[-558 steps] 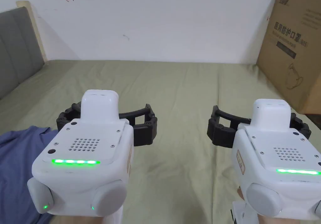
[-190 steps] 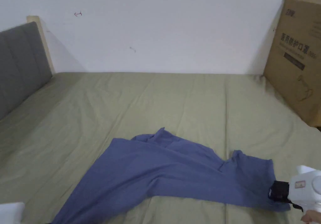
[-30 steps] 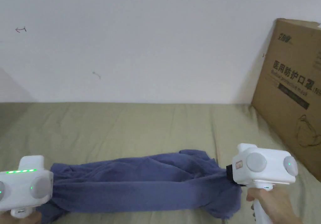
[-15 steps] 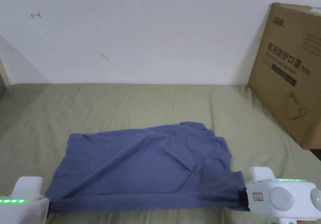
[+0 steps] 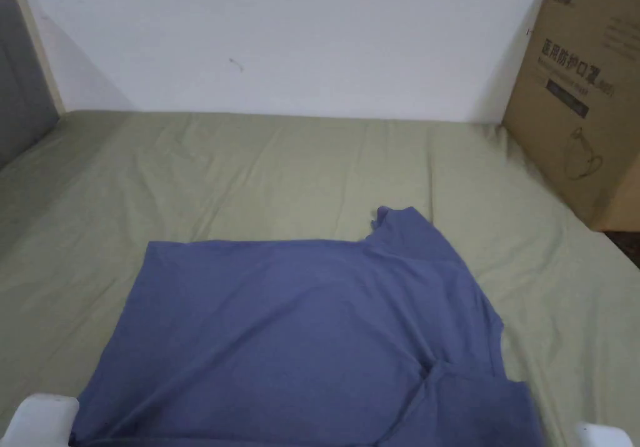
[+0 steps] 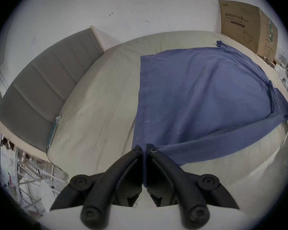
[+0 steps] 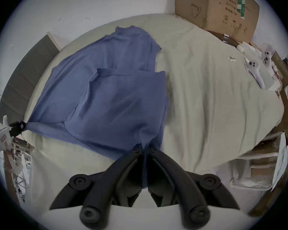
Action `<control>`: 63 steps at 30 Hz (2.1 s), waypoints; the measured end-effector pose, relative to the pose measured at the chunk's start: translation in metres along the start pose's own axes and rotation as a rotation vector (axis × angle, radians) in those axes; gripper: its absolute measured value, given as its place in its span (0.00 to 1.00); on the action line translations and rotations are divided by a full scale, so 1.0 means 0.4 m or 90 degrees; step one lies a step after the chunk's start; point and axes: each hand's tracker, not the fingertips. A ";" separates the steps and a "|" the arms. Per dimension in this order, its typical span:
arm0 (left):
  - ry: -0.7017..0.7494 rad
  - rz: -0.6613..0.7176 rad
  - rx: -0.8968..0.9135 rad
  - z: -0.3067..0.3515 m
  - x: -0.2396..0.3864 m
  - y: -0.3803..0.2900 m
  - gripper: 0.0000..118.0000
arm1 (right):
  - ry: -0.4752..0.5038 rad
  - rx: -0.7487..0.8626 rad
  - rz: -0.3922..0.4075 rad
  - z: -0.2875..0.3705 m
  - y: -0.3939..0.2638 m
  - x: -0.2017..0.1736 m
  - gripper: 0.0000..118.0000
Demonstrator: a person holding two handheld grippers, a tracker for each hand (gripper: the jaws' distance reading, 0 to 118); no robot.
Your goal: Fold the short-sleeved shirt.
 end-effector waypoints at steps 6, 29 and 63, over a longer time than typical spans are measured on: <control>0.001 0.029 -0.008 -0.012 0.019 -0.045 0.04 | -0.001 0.023 -0.011 0.016 0.007 -0.004 0.03; -0.100 0.206 0.010 0.129 -0.009 -0.158 0.00 | -0.028 0.113 0.048 0.077 -0.053 -0.078 0.00; -0.101 0.195 -0.038 -0.002 -0.026 -0.102 0.02 | -0.008 0.061 -0.014 0.022 -0.032 0.003 0.60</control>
